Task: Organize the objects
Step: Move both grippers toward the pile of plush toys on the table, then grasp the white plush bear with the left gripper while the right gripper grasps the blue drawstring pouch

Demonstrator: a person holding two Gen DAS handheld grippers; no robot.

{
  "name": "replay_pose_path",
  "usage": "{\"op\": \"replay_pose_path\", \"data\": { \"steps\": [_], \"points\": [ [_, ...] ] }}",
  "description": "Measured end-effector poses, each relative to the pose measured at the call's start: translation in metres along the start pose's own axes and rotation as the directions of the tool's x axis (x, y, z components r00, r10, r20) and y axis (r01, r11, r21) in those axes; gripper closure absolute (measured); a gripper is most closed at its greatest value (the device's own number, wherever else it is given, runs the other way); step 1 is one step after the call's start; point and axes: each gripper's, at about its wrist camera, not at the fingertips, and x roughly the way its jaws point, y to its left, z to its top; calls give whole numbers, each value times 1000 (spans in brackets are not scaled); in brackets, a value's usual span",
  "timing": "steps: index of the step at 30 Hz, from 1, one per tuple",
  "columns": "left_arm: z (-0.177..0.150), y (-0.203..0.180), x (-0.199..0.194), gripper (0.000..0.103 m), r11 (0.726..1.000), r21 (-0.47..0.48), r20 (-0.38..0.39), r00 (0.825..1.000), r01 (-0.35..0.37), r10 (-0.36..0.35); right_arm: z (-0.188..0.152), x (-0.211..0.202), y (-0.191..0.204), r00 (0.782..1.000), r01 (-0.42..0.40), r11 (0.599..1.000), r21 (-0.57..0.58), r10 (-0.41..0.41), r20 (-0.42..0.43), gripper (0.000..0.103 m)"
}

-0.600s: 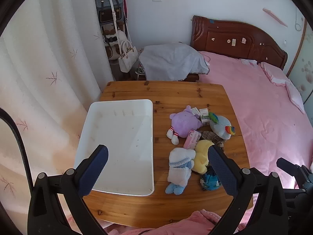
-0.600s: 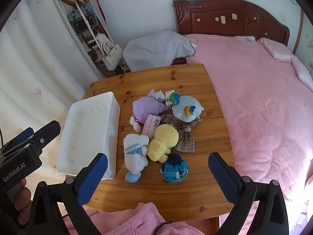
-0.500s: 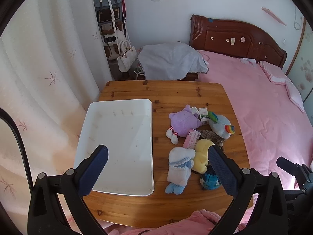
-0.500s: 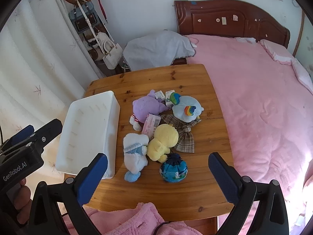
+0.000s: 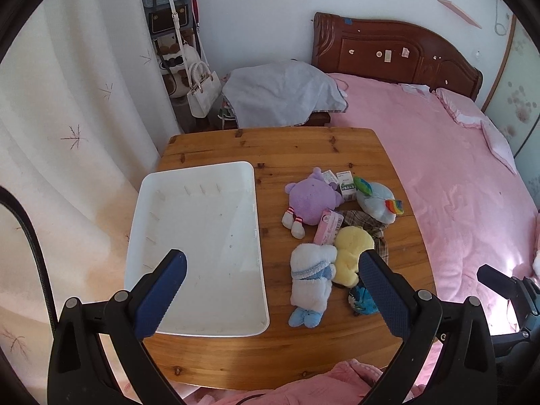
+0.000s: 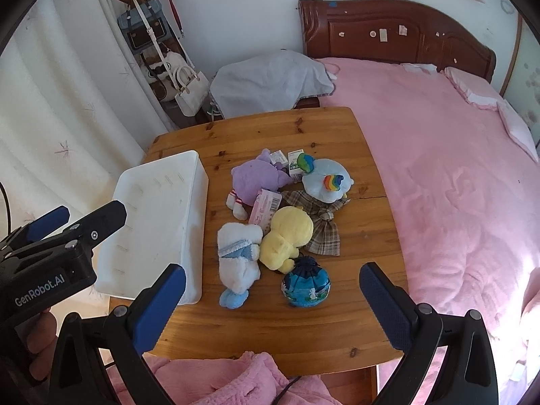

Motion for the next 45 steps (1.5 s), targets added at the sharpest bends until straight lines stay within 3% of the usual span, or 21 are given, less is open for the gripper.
{"op": "replay_pose_path", "data": {
  "steps": [12,21,31,38,45],
  "points": [
    [-4,9,27,1,993,52,-108,990,102,-96,-23,6,23,997,63,998,21,-62,-38,0],
    [-4,4,35,1,992,54,-148,983,118,-109,-23,-5,25,999,45,998,-37,-44,23,0],
    [1,-17,40,1,998,-34,-168,984,48,-53,-7,-14,-4,995,-30,983,-182,47,86,0],
    [6,-40,51,1,993,-119,-196,981,-15,-9,1,-8,-37,989,-99,958,-269,125,82,0],
    [9,-60,78,1,974,-136,-246,959,-179,142,-1,18,-63,977,-195,921,-338,214,21,0]
  ]
}}
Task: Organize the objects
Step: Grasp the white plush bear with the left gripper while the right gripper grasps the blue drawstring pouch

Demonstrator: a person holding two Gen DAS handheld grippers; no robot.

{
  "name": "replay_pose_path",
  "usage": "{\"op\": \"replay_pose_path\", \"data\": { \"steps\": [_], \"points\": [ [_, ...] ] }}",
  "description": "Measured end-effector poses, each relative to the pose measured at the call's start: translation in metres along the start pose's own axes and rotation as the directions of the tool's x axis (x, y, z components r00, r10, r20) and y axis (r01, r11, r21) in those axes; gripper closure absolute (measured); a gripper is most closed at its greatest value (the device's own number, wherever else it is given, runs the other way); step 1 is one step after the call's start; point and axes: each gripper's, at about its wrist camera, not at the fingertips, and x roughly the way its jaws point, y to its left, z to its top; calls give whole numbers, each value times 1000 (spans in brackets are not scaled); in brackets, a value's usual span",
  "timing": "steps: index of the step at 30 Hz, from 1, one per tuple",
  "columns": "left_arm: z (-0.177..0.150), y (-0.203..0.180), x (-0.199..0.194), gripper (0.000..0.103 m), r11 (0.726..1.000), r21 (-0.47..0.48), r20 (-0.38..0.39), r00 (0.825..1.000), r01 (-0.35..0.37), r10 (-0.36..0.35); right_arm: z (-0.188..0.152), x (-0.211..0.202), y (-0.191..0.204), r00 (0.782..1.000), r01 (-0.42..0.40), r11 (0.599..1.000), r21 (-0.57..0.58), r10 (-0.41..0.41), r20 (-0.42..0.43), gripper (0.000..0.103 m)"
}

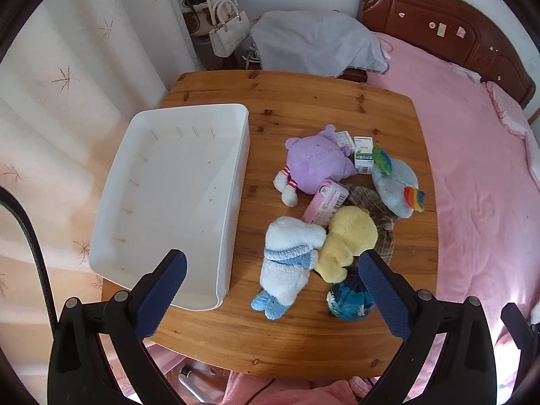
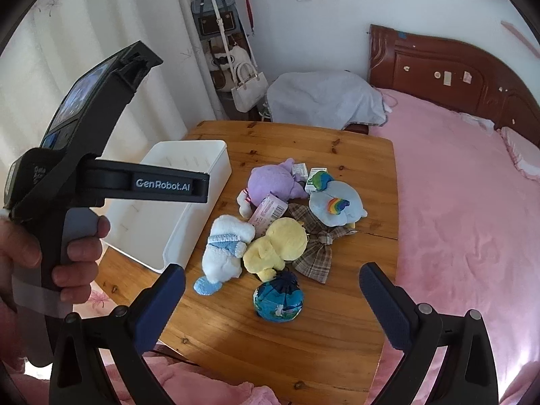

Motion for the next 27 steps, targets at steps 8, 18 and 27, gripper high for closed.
{"op": "replay_pose_path", "data": {
  "steps": [8,18,27],
  "points": [
    [7,-24,40,1,989,85,-78,989,-122,129,-15,48,-18,995,-92,995,-27,91,-37,0],
    [14,-39,99,1,963,188,-249,939,-192,236,-43,114,-7,994,-85,982,-169,71,-88,0],
    [14,-46,142,1,949,201,-347,888,-244,302,-78,156,4,988,-101,954,-283,64,-137,0]
  ]
}}
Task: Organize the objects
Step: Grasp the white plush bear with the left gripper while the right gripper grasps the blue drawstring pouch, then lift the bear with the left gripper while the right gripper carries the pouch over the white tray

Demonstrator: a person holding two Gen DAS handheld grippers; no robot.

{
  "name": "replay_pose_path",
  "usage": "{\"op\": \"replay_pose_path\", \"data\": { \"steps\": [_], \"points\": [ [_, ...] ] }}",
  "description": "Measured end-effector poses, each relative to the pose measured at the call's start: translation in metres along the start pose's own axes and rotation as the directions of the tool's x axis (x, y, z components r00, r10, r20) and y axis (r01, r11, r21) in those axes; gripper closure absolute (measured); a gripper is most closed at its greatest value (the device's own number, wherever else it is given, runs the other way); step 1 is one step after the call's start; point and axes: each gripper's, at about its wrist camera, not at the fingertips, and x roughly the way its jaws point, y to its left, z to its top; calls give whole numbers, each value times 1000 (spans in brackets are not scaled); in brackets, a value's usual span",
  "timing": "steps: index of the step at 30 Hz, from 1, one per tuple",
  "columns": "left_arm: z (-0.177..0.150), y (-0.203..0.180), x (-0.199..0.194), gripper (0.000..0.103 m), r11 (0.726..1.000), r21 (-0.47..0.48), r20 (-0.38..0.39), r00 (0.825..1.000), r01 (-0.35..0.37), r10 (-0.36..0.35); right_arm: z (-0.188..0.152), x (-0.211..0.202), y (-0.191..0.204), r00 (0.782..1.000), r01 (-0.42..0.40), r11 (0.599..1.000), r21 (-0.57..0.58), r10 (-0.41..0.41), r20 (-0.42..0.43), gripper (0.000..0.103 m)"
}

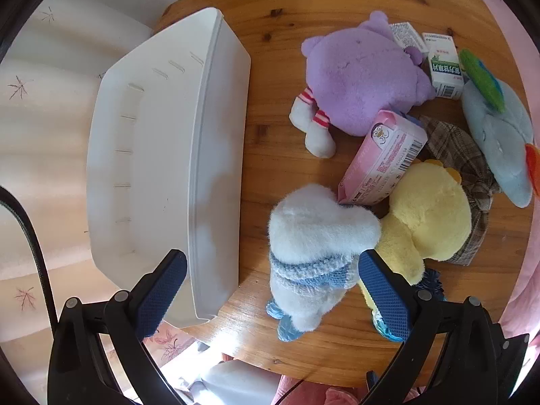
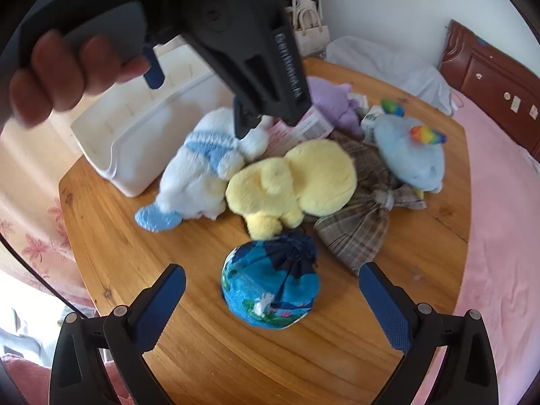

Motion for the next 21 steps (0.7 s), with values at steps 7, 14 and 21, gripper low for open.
{"op": "replay_pose_path", "data": {
  "steps": [7,14,21],
  "points": [
    [3,-9,16,3,1000,18,-53,998,-24,25,-14,15,10,1000,-10,999,-50,9,-16,3],
    [2,-16,22,3,999,28,-80,996,-28,30,-18,26,7,1000,-6,999,-47,5,-22,7],
    [8,-19,39,11,999,18,-115,992,-47,48,-22,30,3,1000,14,999,-41,-15,-23,14]
  ]
}}
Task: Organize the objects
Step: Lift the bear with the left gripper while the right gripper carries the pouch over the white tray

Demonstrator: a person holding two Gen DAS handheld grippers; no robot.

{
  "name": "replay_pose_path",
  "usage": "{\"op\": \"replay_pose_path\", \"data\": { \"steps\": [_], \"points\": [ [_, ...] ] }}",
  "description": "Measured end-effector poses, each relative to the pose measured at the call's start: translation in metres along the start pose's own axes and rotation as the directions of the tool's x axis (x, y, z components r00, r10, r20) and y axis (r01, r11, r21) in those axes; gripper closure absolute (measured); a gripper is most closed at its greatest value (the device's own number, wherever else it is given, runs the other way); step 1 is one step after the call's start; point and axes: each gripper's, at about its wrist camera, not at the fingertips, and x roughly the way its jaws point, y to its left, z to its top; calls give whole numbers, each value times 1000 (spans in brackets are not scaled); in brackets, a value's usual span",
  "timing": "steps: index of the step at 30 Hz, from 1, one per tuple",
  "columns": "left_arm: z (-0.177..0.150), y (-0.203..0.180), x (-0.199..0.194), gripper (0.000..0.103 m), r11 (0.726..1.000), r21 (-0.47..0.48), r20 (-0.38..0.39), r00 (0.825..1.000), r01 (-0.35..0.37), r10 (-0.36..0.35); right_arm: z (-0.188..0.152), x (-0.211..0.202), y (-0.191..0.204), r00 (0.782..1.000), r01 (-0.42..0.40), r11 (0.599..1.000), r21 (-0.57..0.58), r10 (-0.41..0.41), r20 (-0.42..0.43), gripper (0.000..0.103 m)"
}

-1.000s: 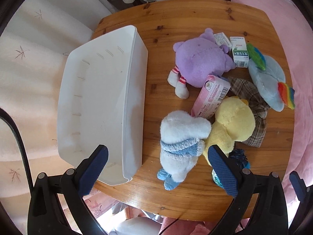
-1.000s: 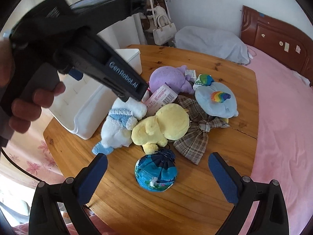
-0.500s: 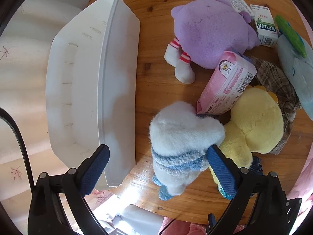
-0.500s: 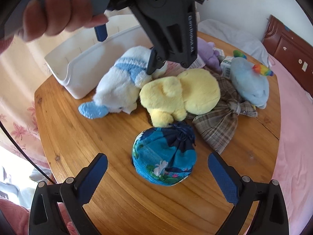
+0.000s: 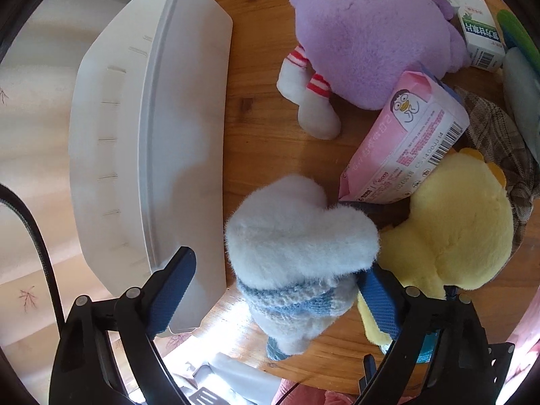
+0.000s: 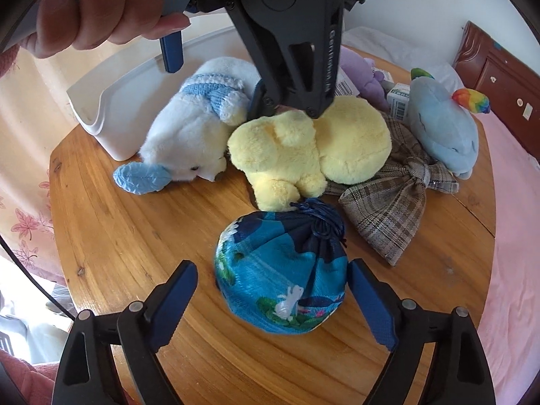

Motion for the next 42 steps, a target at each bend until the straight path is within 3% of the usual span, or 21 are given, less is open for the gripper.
{"op": "replay_pose_path", "data": {
  "steps": [6,8,17,22,34,41,42],
  "points": [
    [0,0,3,22,1000,-7,-13,1000,12,-12,-4,6,-4,999,-3,1000,12,4,-35,24],
    [-1,0,3,30,999,-10,-20,999,37,-37,-5,6,-4,999,-5,1000,8,6,-33,25],
    [-5,2,0,41,1000,13,-2,1000,29,-29,-12,-3,-1,1000,3,1000,-3,-3,-25,33],
    [-13,6,-5,43,1000,19,18,1000,2,-2,-16,-10,1,999,-41,999,-10,40,-29,37],
    [-44,38,-43,44,999,30,103,994,45,-48,-24,-41,20,998,-66,994,-84,65,-8,39],
    [-44,34,-63,44,996,56,202,976,76,-85,-23,-63,43,995,-97,988,-124,99,7,39],
    [-46,37,-69,44,995,62,218,972,78,-90,-2,-52,37,995,-99,987,-129,101,11,39]
  ]
}}
